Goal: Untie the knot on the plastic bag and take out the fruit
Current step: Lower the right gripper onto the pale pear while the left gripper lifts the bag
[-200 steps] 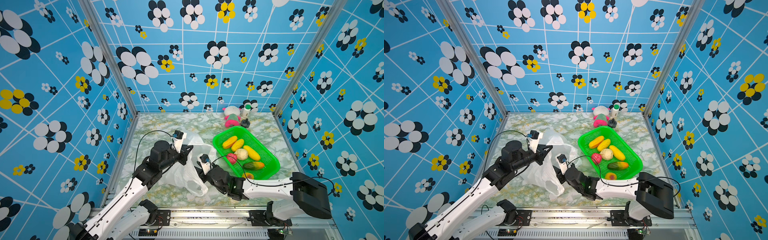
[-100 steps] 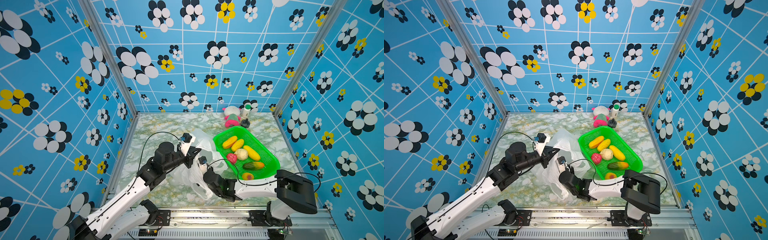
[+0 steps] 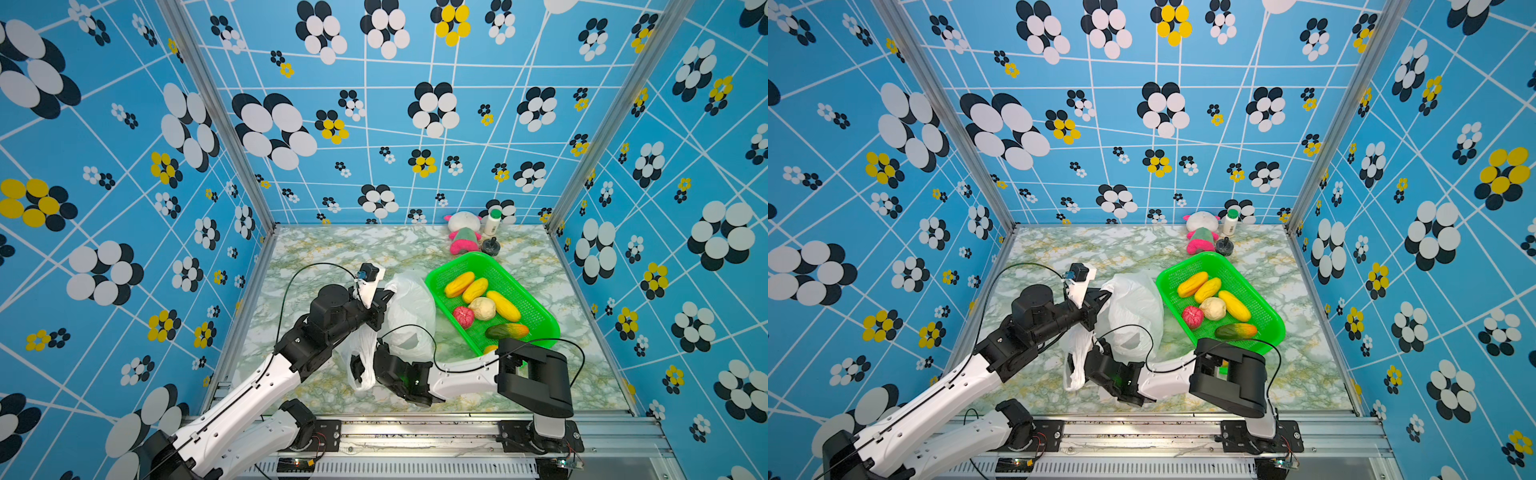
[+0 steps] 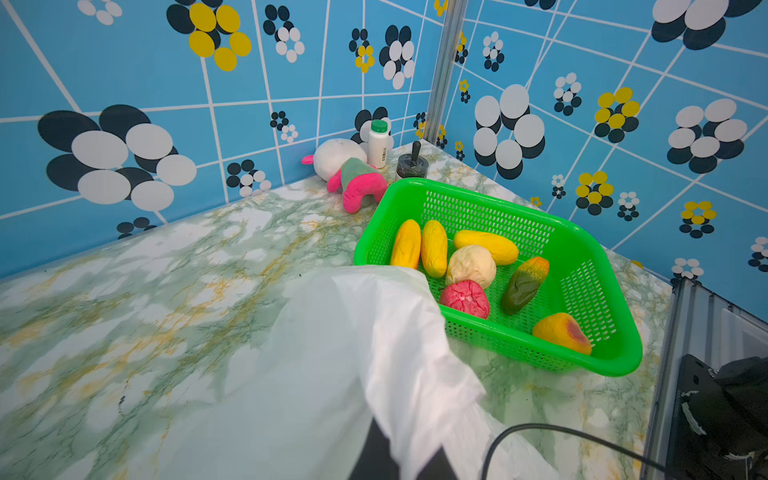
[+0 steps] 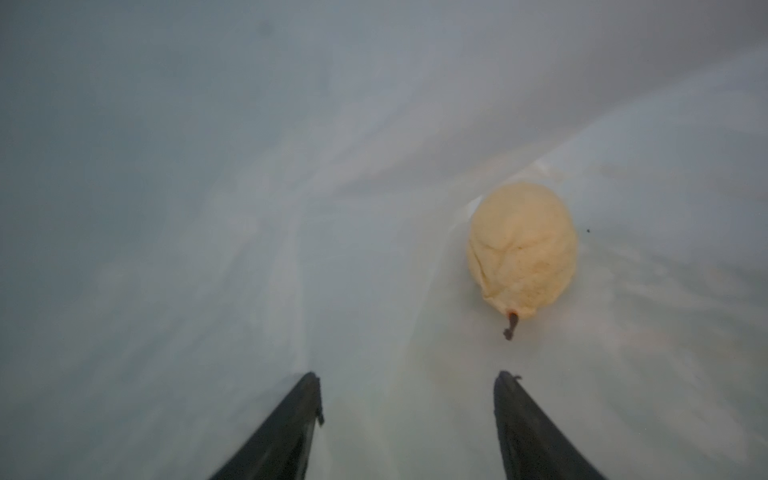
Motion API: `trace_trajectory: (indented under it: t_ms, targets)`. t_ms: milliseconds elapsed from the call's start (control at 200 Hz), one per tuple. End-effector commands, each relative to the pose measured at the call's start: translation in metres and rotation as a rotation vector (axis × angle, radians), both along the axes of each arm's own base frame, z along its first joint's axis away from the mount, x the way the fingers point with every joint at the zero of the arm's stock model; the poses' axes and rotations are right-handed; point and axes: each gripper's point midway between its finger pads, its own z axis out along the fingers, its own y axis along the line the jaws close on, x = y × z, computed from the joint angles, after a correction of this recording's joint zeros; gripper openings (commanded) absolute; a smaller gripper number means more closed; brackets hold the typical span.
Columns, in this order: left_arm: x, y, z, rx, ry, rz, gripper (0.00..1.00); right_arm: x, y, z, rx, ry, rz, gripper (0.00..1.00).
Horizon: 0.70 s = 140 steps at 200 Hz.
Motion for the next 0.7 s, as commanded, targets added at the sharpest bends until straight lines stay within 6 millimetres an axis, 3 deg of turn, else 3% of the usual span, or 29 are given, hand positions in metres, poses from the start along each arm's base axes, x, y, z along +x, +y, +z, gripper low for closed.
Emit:
trace_trajectory:
  t_ms: [0, 135, 250, 490, 695]
  targets:
    - [-0.003, 0.005, -0.005, 0.041, 0.019, 0.015, 0.0, -0.011, 0.02, -0.009, -0.033, 0.04, 0.071, 0.68]
    - [-0.006, 0.019, -0.013, 0.078, 0.04, 0.067, 0.0, -0.01, 0.027, -0.014, -0.105, 0.003, 0.069, 0.7]
    - [-0.012, 0.021, -0.01, 0.058, 0.037, 0.058, 0.0, 0.003, 0.008, -0.017, -0.133, -0.034, -0.015, 0.77]
    - [-0.015, 0.015, -0.014, 0.046, 0.053, 0.023, 0.0, 0.038, -0.029, -0.024, -0.167, -0.04, -0.139, 0.79]
    - [-0.013, 0.011, -0.018, 0.048, 0.062, 0.015, 0.0, 0.054, -0.022, -0.036, -0.188, -0.018, -0.138, 0.88]
